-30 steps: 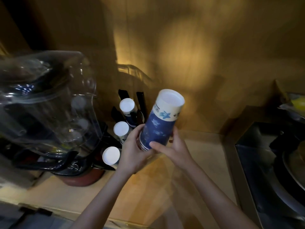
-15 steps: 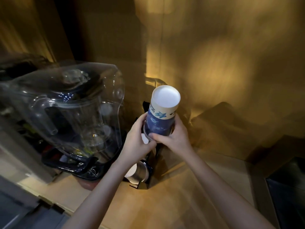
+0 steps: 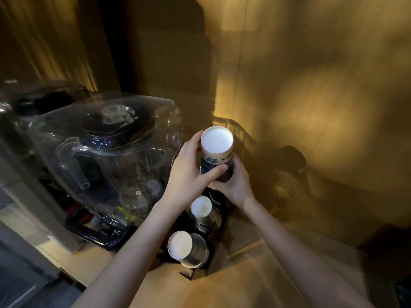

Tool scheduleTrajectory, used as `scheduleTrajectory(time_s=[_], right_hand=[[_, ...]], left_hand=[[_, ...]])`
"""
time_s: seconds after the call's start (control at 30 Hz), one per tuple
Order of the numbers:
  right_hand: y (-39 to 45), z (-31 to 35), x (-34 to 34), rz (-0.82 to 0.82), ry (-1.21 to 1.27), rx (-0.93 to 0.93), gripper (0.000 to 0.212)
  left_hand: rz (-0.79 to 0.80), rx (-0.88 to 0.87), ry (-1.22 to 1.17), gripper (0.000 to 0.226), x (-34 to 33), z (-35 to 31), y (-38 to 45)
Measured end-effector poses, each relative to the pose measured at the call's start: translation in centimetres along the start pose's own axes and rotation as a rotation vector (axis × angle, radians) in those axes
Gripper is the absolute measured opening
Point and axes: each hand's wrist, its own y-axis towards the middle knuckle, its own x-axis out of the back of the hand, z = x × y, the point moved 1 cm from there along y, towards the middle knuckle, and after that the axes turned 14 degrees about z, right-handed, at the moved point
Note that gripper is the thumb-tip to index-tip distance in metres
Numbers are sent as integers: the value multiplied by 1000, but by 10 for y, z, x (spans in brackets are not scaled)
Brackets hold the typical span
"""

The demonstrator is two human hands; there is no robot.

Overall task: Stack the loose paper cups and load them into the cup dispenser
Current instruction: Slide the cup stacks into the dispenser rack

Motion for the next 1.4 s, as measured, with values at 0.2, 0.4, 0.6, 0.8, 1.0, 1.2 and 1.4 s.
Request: scheduleTrajectory(time_s=[0.2,0.4,0.6,0.8,1.0,1.2,1.4], right_hand=[[15,-7,0,22,-31,-3,82],[14,-19,5,15,-190,-85,94],[1,-17,10,-74,-205,15,74],[-3,-16,17,-80,-471,68,67],[-3,-18,21,84,-578,66,66],[-5,-2,24,165,-804,30,57],[-1,12,34,289,-536,-194,61]], left_hand=[[-71,15,112,70,2,2,19],[-34,63,56,65,-18,25,25],[86,77,84,65,-44,47,32],[184,135,127,65,-58,57,42],[236,192,182,63,-66,72,41],[293,178,292,70,-66,73,38],[504,275,380,76,-53,56,57]])
